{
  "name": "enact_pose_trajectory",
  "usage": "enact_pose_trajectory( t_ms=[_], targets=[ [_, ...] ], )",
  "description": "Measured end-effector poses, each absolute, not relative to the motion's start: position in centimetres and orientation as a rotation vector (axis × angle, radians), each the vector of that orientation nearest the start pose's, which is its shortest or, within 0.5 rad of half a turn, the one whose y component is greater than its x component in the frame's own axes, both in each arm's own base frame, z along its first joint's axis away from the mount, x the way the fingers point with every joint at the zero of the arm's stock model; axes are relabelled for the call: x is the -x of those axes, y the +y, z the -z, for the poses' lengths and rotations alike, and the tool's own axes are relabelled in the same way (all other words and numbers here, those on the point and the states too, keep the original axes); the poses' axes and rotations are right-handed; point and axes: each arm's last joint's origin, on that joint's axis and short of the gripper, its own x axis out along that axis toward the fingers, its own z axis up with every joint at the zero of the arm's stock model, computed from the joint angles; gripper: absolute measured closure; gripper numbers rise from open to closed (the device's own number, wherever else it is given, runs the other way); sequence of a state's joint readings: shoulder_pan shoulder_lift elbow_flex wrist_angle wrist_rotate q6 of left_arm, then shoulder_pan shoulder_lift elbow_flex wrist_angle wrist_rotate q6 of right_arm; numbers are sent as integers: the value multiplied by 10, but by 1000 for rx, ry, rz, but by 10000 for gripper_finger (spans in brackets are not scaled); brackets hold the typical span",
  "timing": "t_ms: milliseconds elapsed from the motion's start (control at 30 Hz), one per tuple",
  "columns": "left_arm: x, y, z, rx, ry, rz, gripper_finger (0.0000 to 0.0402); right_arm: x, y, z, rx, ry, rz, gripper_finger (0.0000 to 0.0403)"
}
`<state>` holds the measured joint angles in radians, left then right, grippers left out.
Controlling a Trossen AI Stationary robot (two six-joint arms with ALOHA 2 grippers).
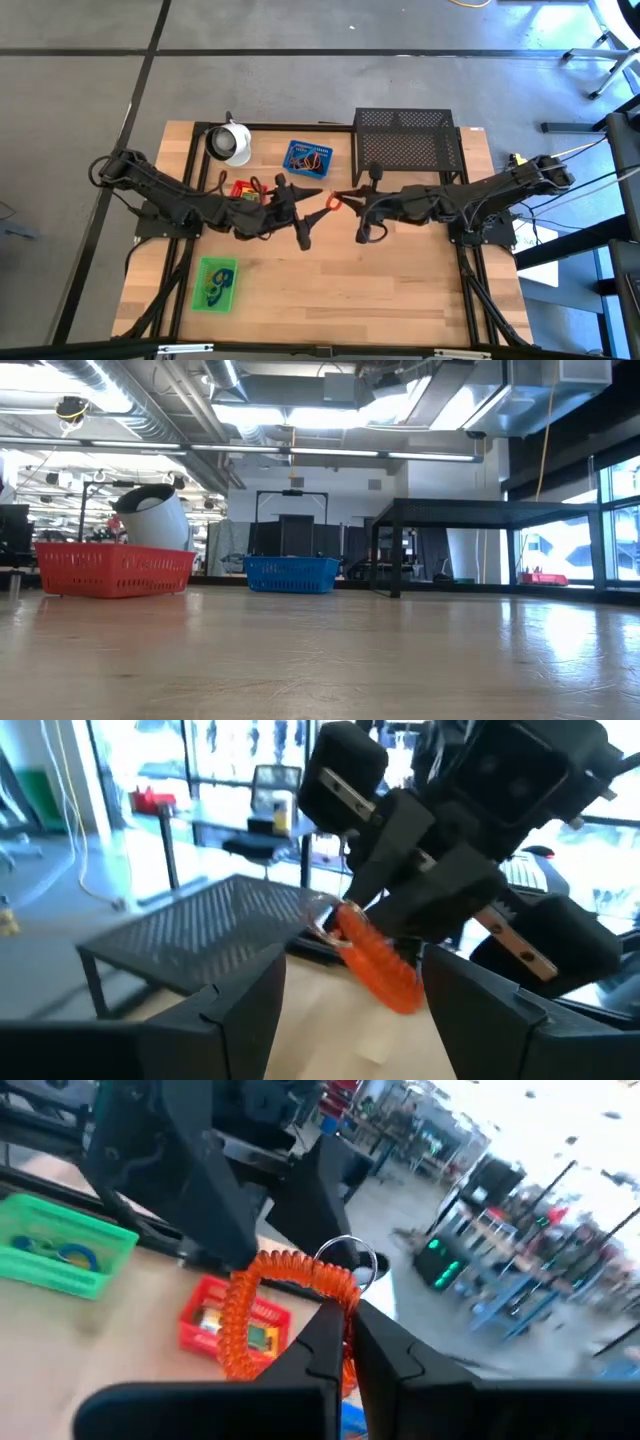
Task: Pick & Place Office Desk Supplies
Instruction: Put the orange spring keychain into the green bin
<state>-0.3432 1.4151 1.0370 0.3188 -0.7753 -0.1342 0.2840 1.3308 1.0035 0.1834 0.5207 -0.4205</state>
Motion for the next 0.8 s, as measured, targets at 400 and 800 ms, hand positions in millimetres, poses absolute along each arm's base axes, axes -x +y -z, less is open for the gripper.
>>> enact_pose_trajectory(
  t_ms=[400, 800],
  targets=[
    [-306, -86, -327, -122, 47, -428, 171, -293, 68, -335, 577, 127, 312, 388],
    [-316, -59, -333, 63, -45, -337, 172, -293, 68, -336, 575, 118, 313, 387]
  ],
)
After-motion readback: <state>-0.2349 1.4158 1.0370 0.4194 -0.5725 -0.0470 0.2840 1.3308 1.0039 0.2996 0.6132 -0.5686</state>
